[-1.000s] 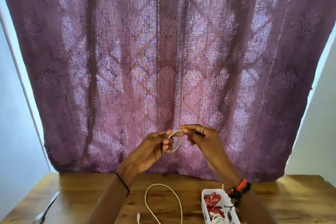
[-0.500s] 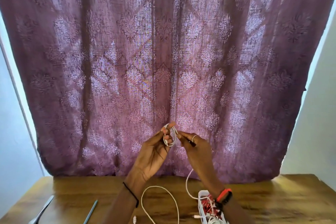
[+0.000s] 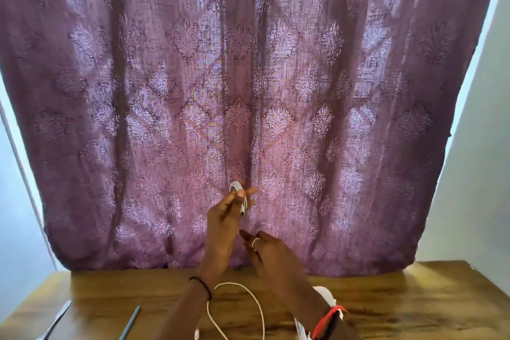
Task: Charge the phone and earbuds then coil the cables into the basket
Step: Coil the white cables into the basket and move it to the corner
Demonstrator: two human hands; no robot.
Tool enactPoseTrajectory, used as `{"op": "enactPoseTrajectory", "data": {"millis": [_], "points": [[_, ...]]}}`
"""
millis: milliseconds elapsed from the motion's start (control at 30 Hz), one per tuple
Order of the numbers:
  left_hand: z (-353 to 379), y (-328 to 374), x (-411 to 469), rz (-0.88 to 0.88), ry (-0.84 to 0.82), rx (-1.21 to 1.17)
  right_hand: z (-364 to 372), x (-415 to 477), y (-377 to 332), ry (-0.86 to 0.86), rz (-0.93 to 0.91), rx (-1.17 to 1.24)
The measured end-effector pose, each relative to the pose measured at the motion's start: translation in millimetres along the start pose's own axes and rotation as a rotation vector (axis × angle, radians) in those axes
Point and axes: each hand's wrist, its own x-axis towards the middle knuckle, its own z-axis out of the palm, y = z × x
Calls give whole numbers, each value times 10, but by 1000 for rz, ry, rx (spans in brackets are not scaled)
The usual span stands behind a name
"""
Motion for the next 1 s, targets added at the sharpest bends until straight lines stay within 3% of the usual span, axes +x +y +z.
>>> {"op": "enactPoseTrajectory", "data": {"millis": [100,167,300,500,600,800,1000], "points": [[-20,-115,-67,234,-57,492,-99,-42,-42,-22,-29,-39],[-38,-144,-90,338,-75,677,-143,-62,-7,-6,-51,-37],[-132,-221,-85,496,-166,862,-206,-53,173,10,-71,43],[-176,-318,-108,450,-311,1008,-349,-57,426,52,-86,208],[-149,-309,-184,353,-327,956,-485,-51,546,160,-118,276],[-26,-150,-343,-108,-452,394,-678,-108,800,329,-153,336],[82,-112,-563,-320,-510,37,-644,-176,839,421,-90,405]]}}
